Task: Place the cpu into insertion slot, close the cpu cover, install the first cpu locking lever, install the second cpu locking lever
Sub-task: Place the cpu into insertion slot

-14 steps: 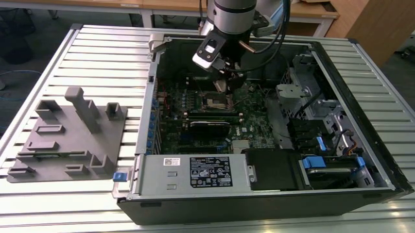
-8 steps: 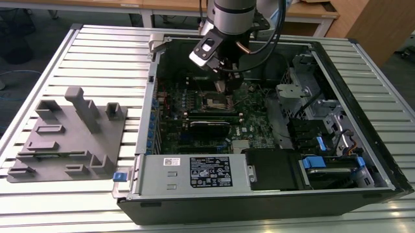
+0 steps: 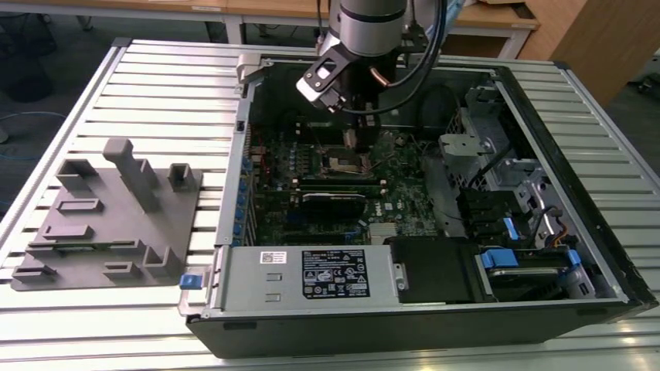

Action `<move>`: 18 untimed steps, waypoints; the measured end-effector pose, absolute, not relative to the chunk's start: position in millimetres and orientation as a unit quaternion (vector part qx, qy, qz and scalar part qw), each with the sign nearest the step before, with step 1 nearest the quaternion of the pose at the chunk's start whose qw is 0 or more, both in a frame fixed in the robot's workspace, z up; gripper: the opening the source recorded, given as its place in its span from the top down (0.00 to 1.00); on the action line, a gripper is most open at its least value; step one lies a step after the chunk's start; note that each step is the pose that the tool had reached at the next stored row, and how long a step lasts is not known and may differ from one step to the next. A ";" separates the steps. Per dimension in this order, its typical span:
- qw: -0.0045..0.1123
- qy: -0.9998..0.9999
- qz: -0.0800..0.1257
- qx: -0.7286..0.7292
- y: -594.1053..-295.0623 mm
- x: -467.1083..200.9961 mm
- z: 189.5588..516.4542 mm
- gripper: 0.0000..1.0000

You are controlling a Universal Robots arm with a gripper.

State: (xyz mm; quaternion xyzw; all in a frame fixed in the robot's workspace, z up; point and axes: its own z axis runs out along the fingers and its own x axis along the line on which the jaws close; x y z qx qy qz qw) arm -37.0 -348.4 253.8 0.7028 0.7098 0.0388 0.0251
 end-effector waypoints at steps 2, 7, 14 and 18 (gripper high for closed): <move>0.025 0.703 0.038 0.709 -348.4 -37.2 253.7 0.46; 0.026 0.703 0.039 0.709 -348.4 -39.9 251.9 0.46; 0.028 0.704 0.041 0.709 -348.4 -46.0 240.8 0.46; 0.029 0.704 0.042 0.708 -348.4 -48.7 234.3 0.46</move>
